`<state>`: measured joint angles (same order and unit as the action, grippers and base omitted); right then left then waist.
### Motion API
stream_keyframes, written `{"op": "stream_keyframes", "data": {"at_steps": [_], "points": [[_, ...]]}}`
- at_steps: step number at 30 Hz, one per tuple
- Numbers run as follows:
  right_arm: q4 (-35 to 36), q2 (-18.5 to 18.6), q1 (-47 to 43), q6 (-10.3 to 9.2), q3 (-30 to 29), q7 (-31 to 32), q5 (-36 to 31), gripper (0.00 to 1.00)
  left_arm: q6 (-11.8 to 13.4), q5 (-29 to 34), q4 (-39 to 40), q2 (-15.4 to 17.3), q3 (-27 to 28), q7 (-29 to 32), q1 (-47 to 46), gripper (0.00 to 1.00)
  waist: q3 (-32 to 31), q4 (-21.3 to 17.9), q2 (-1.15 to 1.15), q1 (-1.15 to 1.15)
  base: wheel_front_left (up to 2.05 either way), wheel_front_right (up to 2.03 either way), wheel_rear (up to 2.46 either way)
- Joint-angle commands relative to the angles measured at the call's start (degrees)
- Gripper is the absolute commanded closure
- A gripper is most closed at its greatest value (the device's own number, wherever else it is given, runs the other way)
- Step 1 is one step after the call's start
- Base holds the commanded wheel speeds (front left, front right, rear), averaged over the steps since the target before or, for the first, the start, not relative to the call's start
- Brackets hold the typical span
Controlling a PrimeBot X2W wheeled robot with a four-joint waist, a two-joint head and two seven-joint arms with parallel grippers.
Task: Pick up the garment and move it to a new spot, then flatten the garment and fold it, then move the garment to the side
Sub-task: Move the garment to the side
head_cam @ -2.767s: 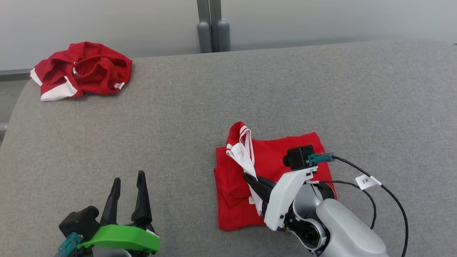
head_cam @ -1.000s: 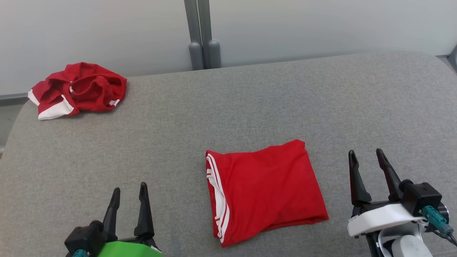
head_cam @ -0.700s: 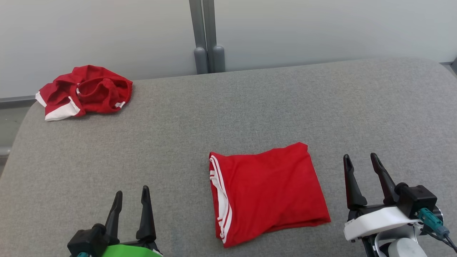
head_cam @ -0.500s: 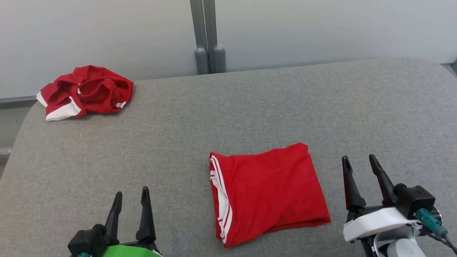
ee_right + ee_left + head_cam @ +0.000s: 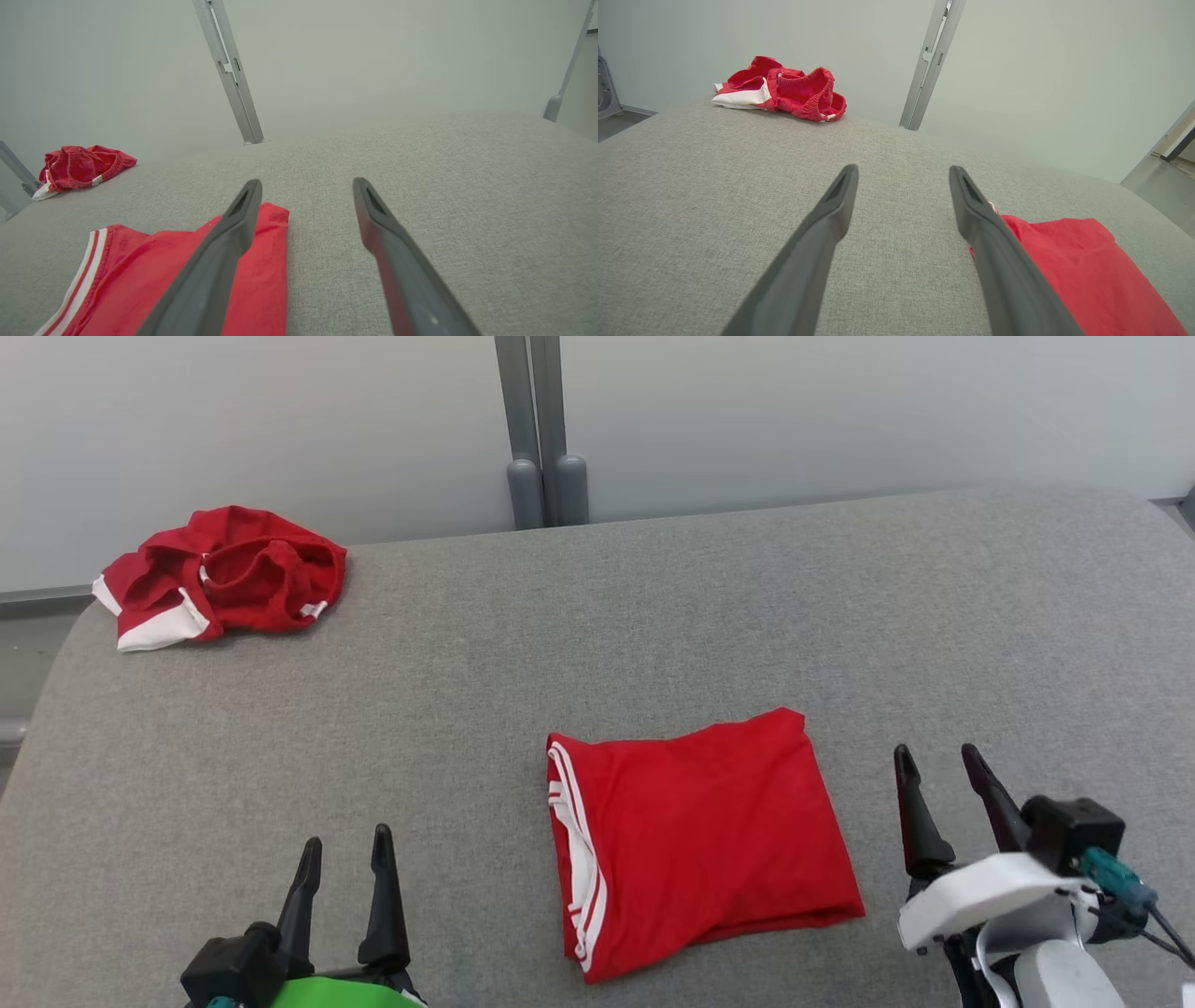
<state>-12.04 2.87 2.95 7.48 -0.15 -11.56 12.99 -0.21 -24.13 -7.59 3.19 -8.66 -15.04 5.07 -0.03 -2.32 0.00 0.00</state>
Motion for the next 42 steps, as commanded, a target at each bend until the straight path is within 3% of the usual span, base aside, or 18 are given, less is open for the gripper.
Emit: {"op": "stream_keyframes", "data": {"at_steps": [1, 7, 11, 27, 28, 29, 30, 32, 42], "points": [[-0.84, 0.15, 1.83, 0.02, -0.05, 3.40, 0.08, 0.00, -0.26, 0.54, -0.11, -0.02, 0.03, -0.18, -0.16, 0.00, 0.31, 0.20, 0.00, 0.00, 0.00, 0.00, 0.00], [-4.70, 3.02, 6.28, 0.02, 1.74, 17.12, 4.26, 0.00, -0.57, 0.74, -0.38, -0.13, -0.51, -0.18, -1.45, 0.00, 1.84, 1.64, 0.00, 0.00, 0.00, 0.00, 0.00], [-8.30, 4.68, 8.22, 0.02, 3.73, 22.38, 7.97, 0.00, -0.71, 0.72, -0.65, -0.18, -0.61, -0.18, -2.17, 0.00, 3.30, 3.02, 0.00, 0.00, 0.00, 0.00, 0.00], [-21.07, 7.39, 16.26, 0.02, 12.15, 25.06, 15.81, 0.00, -0.93, 1.39, -0.88, -0.27, -0.36, -0.18, -3.96, 0.00, 6.96, 5.58, 0.00, 0.00, 0.00, 0.00, 0.00], [-21.63, 7.44, 16.74, 0.02, 12.96, 24.88, 16.26, 0.20, -0.93, 1.45, -0.88, -0.27, -0.43, -0.18, -3.97, 0.00, 7.04, 5.54, 0.00, 0.00, 0.00, 0.00, 0.00], [-22.03, 7.51, 17.09, 0.02, 13.55, 24.68, 16.57, 0.53, -0.92, 1.52, -0.91, -0.27, -0.47, -0.18, -4.02, 0.00, 7.10, 5.47, 0.00, 0.00, 0.00, 0.00, 0.00], [-22.51, 7.62, 17.48, 0.02, 14.16, 24.32, 16.94, 0.65, -0.95, 1.59, -1.00, -0.27, -0.49, -0.18, -4.08, 0.00, 7.15, 5.35, 0.00, 0.00, 0.00, 0.00, 0.00], [-23.22, 7.80, 18.23, 0.02, 15.26, 23.76, 17.40, 1.00, -1.05, 1.71, -1.07, -0.27, -0.42, -0.18, -4.06, 0.00, 7.25, 5.03, 0.00, 0.00, 0.00, 0.00, 0.00], [-24.59, 11.50, 21.61, -0.04, 16.50, 17.39, 17.01, 1.00, -1.50, 2.74, -0.95, -0.26, -0.18, -0.11, -3.93, 0.00, 7.91, -1.00, 0.00, 0.00, 0.00, 0.00, 0.00]]}}
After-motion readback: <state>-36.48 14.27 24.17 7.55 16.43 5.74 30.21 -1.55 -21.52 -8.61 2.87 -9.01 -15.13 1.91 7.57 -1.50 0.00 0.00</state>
